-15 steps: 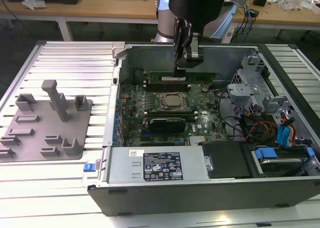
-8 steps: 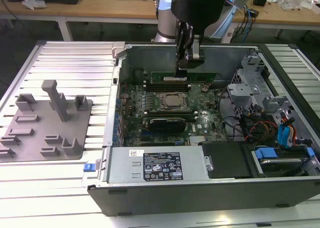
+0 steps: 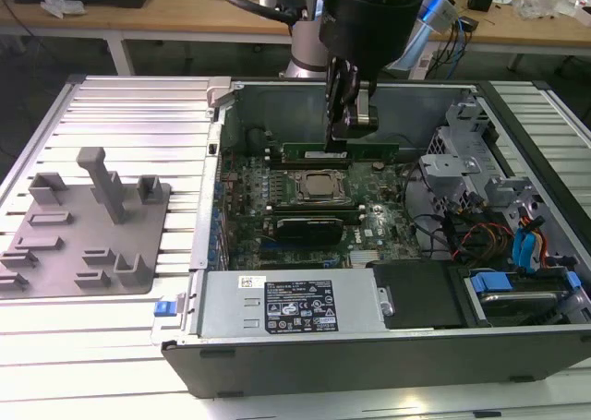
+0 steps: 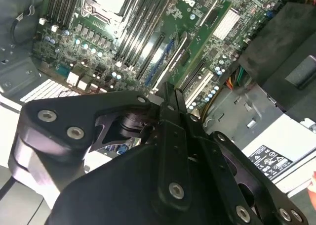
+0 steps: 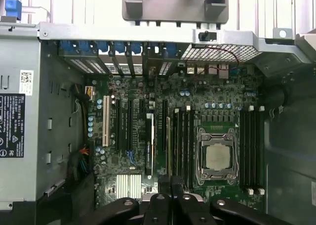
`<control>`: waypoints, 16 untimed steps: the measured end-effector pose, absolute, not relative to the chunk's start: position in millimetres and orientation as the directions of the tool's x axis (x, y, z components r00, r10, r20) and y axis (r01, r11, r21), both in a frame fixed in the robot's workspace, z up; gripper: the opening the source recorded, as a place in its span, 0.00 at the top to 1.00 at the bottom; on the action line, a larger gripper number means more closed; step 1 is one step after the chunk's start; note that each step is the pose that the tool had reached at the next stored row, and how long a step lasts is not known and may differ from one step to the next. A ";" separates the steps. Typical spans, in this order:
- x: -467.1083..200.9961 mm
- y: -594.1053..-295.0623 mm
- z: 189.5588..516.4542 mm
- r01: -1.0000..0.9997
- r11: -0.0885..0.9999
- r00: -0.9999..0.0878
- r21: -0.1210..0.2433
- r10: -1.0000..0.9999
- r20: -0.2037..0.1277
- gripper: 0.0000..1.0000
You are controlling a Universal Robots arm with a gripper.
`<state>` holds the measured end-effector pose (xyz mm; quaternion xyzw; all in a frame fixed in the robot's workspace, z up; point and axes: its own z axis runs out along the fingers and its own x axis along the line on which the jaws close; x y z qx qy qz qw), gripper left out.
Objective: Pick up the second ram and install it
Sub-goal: 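Pick up the second ram and move it above second insertion slot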
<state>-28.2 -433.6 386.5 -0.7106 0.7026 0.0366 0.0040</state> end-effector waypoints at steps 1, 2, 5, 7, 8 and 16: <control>-28.0 -432.5 385.0 -0.999 -0.013 0.010 0.046 -0.998 -0.058 0.91; -28.0 -431.5 383.6 -0.999 -0.013 0.010 0.046 -0.998 -0.058 0.91; -28.0 -429.2 381.3 -0.999 -0.013 0.010 0.046 -0.998 -0.058 0.91; -28.0 -428.3 379.8 -0.999 -0.013 0.010 0.046 -0.998 -0.058 0.91; -28.0 -427.9 379.2 -0.999 -0.013 0.010 0.046 -0.998 -0.058 0.91; -28.1 -426.4 362.7 -0.999 -0.013 0.010 0.046 -0.998 -0.058 0.91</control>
